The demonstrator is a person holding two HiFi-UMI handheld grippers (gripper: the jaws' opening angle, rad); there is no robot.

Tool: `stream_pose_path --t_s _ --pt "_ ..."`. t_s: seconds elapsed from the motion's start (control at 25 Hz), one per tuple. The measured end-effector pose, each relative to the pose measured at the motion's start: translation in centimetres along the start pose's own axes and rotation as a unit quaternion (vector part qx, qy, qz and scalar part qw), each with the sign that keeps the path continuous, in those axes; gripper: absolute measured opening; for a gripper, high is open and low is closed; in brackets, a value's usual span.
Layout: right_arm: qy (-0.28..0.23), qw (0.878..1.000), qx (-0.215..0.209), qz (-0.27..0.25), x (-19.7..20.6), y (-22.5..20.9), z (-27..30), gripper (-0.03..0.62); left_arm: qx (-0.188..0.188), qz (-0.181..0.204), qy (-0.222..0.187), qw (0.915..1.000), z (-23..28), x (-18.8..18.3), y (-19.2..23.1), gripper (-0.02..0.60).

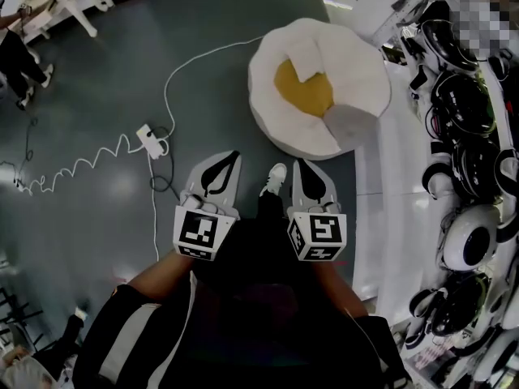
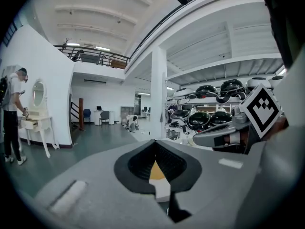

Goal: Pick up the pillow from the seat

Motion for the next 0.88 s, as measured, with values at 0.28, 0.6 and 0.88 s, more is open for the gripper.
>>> stream_pose_path --t_s 0.28,0.6,0.88 --pt "0.011 1.0 -0.017 -0.003 -0.3 -4.1 5.8 0.002 -0.007 -0.01 0.011 0.9999 6.7 -0.9 1.3 0.005" --pt "0.03 0.999 -0.03 0.004 -0.3 -10.4 11.8 0.002 -0.002 -0.006 0.033 0.9994 16.3 -2.2 1.5 0.005" --pt "0.026 0.999 -0.033 0.004 -1.6 -16.4 15.5 0.002 0.006 0.007 0.038 0.9992 23.4 -4.5 0.3 0.005"
Point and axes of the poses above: the fingertips, and each gripper's own axes: z forward along the fingers, y to its left, x out of its underside, the point moved 4 cm from there along -z, backward along the fingers, and after that the axes turned 12 degrees about -z, right-handed, at the moved point
